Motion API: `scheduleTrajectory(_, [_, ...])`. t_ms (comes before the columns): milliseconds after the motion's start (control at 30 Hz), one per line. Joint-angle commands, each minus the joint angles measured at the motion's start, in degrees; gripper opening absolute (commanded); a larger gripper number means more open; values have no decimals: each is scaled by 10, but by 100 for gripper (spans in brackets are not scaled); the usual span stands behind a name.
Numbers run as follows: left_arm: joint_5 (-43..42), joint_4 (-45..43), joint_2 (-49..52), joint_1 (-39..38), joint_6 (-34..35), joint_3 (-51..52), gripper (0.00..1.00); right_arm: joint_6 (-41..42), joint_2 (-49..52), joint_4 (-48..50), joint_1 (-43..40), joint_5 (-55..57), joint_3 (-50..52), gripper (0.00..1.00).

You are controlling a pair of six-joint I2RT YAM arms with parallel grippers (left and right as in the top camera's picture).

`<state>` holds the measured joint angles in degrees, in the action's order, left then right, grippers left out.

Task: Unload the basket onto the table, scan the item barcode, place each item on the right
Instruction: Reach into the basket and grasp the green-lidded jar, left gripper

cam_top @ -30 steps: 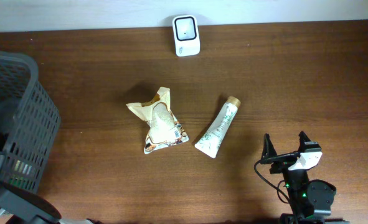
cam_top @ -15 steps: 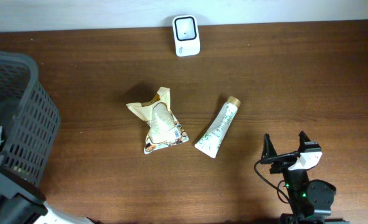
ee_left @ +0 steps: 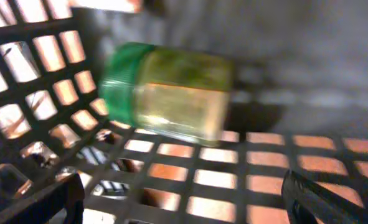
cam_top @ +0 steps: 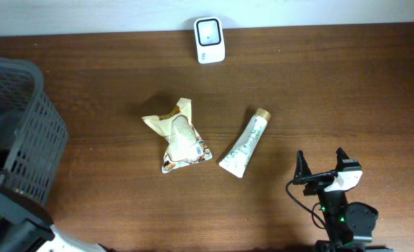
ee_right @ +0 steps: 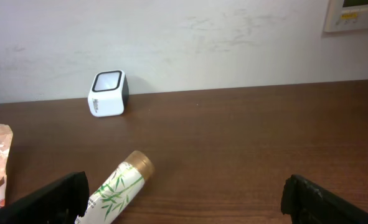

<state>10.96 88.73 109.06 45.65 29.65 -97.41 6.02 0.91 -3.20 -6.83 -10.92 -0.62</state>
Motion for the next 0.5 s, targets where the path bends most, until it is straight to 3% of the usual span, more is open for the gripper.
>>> scheduleTrajectory(0, [24,-5,-1,43,-37,15,99,4,-4,-4,-3,-7,3,98])
scheduleTrajectory(67, [24,-22,-1,56,-65,33,99,4,-4,-4,-3,-7,3,98])
scheduleTrajectory(300, [24,-106,-1,56,-66,140,99,4,-4,-4,-3,-7,3,98])
scheduleTrajectory(467, [61,-120,-1,57,-66,150,99,4,-4,-4,-3,-7,3,98])
